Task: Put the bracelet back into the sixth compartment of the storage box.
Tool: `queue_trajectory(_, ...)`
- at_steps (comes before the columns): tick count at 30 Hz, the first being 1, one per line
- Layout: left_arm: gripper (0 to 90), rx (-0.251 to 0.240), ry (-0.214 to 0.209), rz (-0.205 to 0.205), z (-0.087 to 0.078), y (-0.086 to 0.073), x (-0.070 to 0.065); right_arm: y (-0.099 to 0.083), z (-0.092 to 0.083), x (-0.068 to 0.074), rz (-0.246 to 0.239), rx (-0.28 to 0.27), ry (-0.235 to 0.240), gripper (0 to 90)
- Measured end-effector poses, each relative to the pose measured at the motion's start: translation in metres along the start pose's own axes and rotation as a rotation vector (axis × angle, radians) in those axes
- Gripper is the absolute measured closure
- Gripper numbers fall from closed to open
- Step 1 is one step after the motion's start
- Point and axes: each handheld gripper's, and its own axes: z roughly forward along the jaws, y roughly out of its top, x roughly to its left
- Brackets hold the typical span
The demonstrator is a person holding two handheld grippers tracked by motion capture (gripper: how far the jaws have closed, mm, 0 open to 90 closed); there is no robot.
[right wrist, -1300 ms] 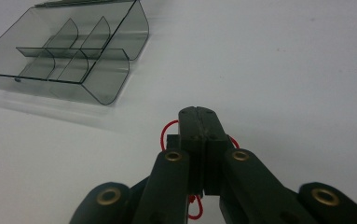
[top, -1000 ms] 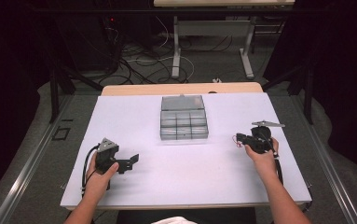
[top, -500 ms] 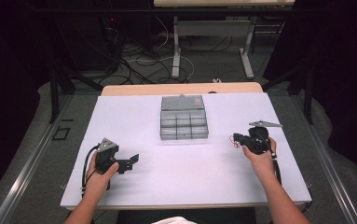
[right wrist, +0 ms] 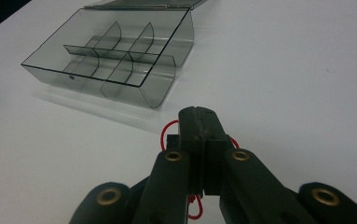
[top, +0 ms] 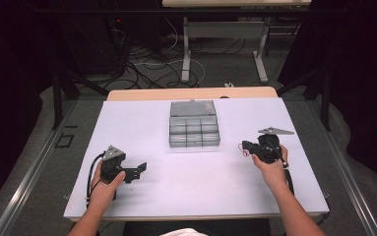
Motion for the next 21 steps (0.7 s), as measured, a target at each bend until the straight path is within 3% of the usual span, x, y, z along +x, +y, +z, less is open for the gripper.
queue_trajectory(21,2.1,0.002,-0.001,0.001,0.0,0.0,-0.001,0.002,0.006,0.02,-0.029,-0.003,0.04,90.0)
